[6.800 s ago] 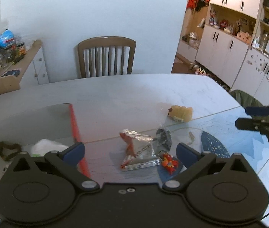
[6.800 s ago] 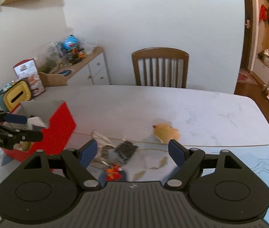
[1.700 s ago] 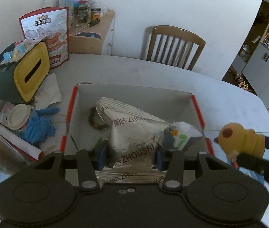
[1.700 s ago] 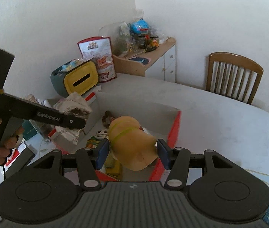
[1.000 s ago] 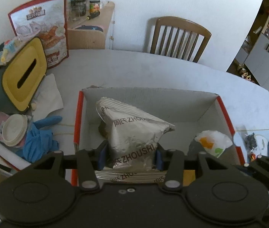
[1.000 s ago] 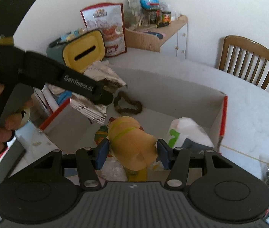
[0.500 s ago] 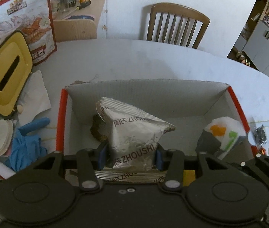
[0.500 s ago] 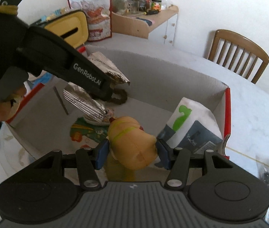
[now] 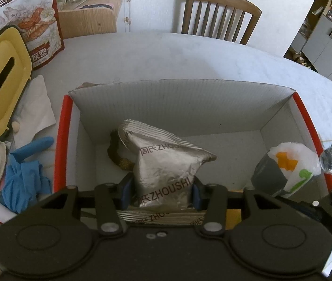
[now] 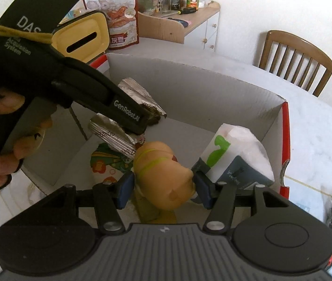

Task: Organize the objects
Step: 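Lower into the box and open the left gripper while the right releases the pig plush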

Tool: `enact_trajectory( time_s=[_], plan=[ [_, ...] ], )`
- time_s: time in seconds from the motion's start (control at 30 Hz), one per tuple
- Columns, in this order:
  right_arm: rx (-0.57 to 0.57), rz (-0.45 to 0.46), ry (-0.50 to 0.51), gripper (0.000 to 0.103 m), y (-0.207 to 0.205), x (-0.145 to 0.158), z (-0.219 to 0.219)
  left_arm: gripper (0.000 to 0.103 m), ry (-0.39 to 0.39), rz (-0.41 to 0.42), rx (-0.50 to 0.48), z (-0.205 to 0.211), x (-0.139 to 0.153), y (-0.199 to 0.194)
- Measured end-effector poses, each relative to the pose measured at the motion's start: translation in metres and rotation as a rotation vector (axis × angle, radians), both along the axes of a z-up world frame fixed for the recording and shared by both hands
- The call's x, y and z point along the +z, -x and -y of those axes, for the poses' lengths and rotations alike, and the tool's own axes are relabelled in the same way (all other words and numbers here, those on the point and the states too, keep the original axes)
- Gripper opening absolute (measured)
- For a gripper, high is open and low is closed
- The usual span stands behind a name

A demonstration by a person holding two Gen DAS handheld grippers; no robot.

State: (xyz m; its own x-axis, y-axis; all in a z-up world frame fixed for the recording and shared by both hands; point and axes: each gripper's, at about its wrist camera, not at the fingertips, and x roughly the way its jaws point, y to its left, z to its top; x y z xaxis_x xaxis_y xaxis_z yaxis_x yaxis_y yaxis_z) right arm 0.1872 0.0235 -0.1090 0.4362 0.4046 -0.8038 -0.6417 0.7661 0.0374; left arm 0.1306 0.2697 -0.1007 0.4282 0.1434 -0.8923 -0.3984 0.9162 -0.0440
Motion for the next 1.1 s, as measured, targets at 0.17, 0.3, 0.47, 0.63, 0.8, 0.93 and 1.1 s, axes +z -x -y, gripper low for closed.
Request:
enact_trajectory(
  time_s=[0.17, 0.3, 0.47, 0.63, 0.8, 0.93, 1.1],
  plan=[
    [0.011, -0.003, 0.002, 0.062, 0.005, 0.002, 0.001, 0.048, 0.014, 0.002, 0.007, 0.0, 0.001, 0.003],
    [0.008, -0.007, -0.014, 0.064, 0.009, 0.004, 0.004, 0.05, 0.01, 0.005, 0.007, 0.001, 0.002, 0.006],
    [0.007, -0.002, -0.035, 0.07, 0.013, 0.011, 0.01, 0.057, 0.006, 0.026, 0.015, 0.002, 0.008, 0.013],
    [0.006, 0.005, -0.058, 0.07, 0.02, 0.02, 0.019, 0.06, -0.002, 0.048, 0.011, 0.006, 0.018, 0.02],
    [0.017, 0.019, -0.089, 0.07, 0.028, 0.035, 0.031, 0.062, -0.01, 0.077, -0.005, 0.016, 0.032, 0.029],
    [0.019, 0.034, -0.122, 0.07, 0.033, 0.049, 0.044, 0.063, -0.014, 0.106, -0.02, 0.028, 0.044, 0.035],
    [0.016, 0.054, -0.154, 0.07, 0.037, 0.067, 0.061, 0.064, -0.021, 0.139, -0.04, 0.041, 0.058, 0.042]
  ],
)
